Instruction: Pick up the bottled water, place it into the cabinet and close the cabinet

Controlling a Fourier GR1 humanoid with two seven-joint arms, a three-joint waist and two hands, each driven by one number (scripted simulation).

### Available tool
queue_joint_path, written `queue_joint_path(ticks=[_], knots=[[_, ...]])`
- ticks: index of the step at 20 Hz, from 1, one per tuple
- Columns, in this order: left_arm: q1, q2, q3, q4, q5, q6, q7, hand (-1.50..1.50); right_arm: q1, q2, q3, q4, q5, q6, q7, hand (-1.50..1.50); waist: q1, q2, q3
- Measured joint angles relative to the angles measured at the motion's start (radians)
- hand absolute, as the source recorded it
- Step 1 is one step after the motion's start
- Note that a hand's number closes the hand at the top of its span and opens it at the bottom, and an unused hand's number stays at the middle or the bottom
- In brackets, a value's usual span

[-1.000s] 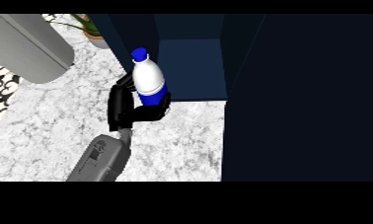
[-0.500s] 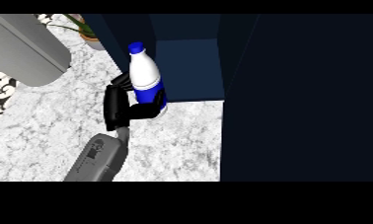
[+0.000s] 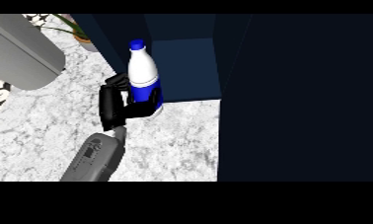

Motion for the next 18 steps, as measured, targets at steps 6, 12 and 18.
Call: queue_joint_path(ticks=[6,12,18], knots=[[0.016,0.041,-0.033,-0.025,-0.045,0.047,0.027,-1.50,-0.022,-0.018,0.004,0.007,-0.005,0.003,0.001,-1.50,-0.016,-0.001,0.004],[0.024,0.076,-0.054,-0.047,-0.076,0.087,0.071,-1.50,-0.044,-0.026,0.022,0.008,-0.009,0.002,0.002,-1.50,-0.033,0.001,0.006],[0.025,0.109,-0.071,-0.065,-0.077,0.076,0.106,-1.50,-0.056,-0.034,0.029,0.010,-0.012,-0.005,0.005,-1.50,-0.044,0.005,0.005]])
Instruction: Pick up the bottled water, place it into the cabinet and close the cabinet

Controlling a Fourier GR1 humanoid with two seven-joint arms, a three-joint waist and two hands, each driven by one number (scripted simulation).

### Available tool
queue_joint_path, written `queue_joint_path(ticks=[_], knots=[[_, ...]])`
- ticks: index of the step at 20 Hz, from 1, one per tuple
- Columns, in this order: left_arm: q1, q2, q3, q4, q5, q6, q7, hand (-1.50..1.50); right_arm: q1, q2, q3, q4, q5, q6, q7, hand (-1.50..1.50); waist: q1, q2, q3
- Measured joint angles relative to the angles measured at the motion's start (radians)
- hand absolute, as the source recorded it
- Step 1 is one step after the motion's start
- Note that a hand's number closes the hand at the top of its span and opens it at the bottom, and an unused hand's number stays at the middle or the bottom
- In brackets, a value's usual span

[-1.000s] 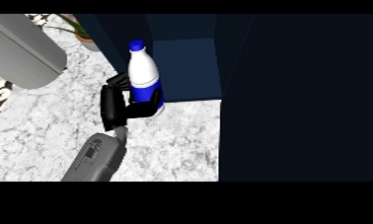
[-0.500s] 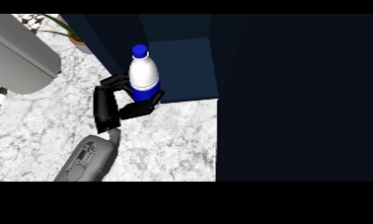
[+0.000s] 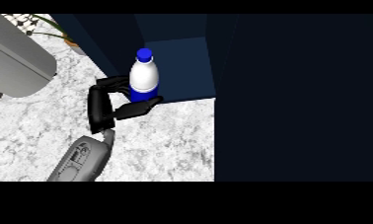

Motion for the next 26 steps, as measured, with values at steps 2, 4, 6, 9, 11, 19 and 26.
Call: queue_joint_path(ticks=[2,4,6,9,11,19,26], knots=[[0.001,0.005,-0.001,-0.007,0.007,-0.009,0.003,-1.50,-0.010,-0.002,0.004,0.001,-0.001,-0.004,0.001,-1.50,-0.002,0.004,-0.001],[0.006,0.006,0.000,-0.014,0.013,-0.014,-0.002,-1.50,-0.016,-0.005,0.002,0.002,-0.002,-0.005,0.000,-1.50,-0.004,0.005,-0.002],[0.005,0.012,-0.004,-0.019,0.019,-0.027,0.001,-1.50,-0.022,-0.008,0.003,0.002,-0.002,-0.011,0.004,-1.50,-0.002,0.007,-0.004],[0.011,0.011,-0.006,-0.027,0.026,-0.030,0.000,-1.50,-0.028,-0.020,-0.007,0.002,-0.004,-0.015,0.007,-1.50,-0.004,0.008,-0.005],[0.012,0.005,-0.010,-0.033,0.039,-0.040,0.009,-1.50,-0.035,-0.023,-0.008,0.001,-0.004,-0.022,0.009,-1.50,-0.001,0.009,-0.007],[0.003,-0.040,-0.009,-0.031,0.073,-0.052,-0.008,-1.50,-0.038,-0.024,-0.011,0.000,-0.007,-0.050,0.021,-1.50,0.022,0.010,-0.011],[0.003,-0.093,-0.039,-0.051,0.123,-0.110,-0.026,-1.50,-0.038,-0.033,-0.023,-0.004,-0.011,-0.076,0.034,-1.50,0.043,0.008,-0.011]])
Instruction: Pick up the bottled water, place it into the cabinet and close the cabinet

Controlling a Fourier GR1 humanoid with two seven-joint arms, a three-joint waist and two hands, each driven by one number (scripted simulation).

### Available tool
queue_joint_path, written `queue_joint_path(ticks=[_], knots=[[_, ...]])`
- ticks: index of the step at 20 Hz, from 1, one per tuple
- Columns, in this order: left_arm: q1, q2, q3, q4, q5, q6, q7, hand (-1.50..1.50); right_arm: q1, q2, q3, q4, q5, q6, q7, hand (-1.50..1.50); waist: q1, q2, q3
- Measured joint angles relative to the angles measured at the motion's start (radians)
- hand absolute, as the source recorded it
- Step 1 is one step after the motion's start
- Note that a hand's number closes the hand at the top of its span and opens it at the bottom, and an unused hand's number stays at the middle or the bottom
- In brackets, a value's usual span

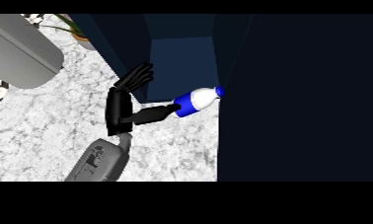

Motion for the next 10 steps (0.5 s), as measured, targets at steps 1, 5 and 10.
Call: queue_joint_path(ticks=[1,5,10], knots=[[-0.034,-0.023,-0.014,-0.004,0.008,-0.019,-0.004,-1.50,0.007,0.003,-0.001,0.000,0.000,0.001,-0.001,-1.50,-0.002,-0.001,0.001],[-0.085,-0.075,-0.080,-0.013,0.066,-0.068,-0.058,-1.50,0.018,0.018,0.006,-0.010,-0.003,-0.035,0.021,-1.50,0.018,-0.001,0.002],[-0.040,-0.097,-0.166,-0.044,0.138,-0.084,-0.139,-1.50,0.056,0.034,-0.021,-0.020,-0.007,-0.020,0.018,-1.50,0.035,-0.003,0.004]])
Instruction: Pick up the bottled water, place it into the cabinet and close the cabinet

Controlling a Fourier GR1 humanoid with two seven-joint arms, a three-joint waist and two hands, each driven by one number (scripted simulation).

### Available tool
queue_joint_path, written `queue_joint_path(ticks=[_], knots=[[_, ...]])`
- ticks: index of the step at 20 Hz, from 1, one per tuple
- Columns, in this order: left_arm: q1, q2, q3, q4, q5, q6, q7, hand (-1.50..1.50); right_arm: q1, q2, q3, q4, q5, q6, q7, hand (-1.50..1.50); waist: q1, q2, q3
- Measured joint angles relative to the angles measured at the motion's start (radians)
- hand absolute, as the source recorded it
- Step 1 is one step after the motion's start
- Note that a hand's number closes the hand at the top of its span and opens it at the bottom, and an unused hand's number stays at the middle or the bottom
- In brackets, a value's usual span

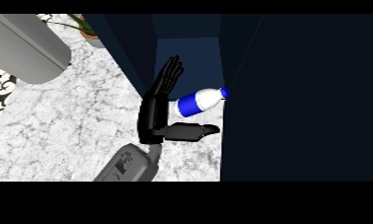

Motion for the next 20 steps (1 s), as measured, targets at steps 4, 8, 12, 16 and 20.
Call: queue_joint_path(ticks=[4,8,12,16,20], knots=[[0.077,-0.005,-0.063,-0.077,0.011,-0.014,-0.015,1.50,-0.009,0.016,0.002,-0.003,0.000,-0.013,0.015,-1.50,0.016,-0.001,0.001],[0.162,0.025,-0.107,-0.134,0.020,-0.082,-0.026,1.50,-0.015,0.005,0.004,-0.005,0.000,0.005,0.032,1.50,0.023,-0.002,0.001],[0.250,0.086,-0.120,-0.202,0.032,-0.144,-0.049,1.50,0.004,-0.014,0.006,-0.007,-0.001,0.056,0.039,1.50,0.025,-0.003,0.001],[0.350,0.180,-0.125,-0.295,0.039,-0.194,-0.057,1.50,0.034,-0.018,0.024,-0.006,0.001,0.112,0.033,1.50,0.026,-0.004,0.001],[0.407,0.266,-0.088,-0.371,0.063,-0.235,-0.046,1.50,0.056,-0.030,0.059,-0.008,0.008,0.163,0.040,1.50,0.028,-0.005,0.001]])
